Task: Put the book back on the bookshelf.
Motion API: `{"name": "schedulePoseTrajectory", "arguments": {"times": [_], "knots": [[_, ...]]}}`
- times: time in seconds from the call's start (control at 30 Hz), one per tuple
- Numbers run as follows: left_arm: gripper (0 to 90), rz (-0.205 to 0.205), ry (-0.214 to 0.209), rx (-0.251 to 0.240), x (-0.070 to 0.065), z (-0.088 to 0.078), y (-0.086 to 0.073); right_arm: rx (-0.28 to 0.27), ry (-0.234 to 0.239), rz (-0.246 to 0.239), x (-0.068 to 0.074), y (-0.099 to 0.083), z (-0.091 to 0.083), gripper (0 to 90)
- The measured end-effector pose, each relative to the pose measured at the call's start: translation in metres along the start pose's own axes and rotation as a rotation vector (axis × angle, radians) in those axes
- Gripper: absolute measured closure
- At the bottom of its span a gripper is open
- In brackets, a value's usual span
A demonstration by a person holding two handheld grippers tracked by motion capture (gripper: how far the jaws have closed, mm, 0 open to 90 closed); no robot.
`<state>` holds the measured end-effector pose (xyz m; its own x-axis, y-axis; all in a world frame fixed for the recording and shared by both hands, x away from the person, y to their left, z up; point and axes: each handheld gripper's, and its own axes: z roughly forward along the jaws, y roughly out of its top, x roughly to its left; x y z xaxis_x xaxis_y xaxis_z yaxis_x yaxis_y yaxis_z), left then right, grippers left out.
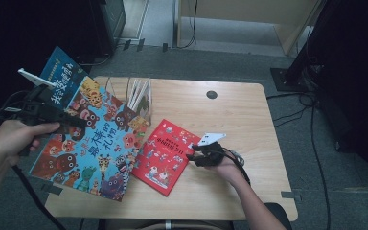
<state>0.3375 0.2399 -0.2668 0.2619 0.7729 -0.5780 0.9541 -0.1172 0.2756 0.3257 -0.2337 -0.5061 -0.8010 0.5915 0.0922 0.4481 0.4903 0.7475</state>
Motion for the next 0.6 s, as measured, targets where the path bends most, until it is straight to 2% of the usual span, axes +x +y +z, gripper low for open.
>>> {"name": "schedulePoseTrajectory", "arguments": {"times": [0.2, 0.4, 0.6], "knots": [[81.1, -0.033, 0.003, -0.033, 0.012, -0.023, -0.011, 0.008, 0.012, -0.011, 0.0, 0.005, 0.006, 51.8], [81.1, -0.061, -0.009, -0.054, 0.012, -0.048, -0.019, 0.008, 0.018, -0.015, 0.001, 0.008, 0.009, 51.9], [81.1, -0.074, 0.014, -0.097, 0.015, -0.075, -0.028, 0.007, 0.02, -0.02, 0.0, 0.008, 0.01, 52.1]]}}
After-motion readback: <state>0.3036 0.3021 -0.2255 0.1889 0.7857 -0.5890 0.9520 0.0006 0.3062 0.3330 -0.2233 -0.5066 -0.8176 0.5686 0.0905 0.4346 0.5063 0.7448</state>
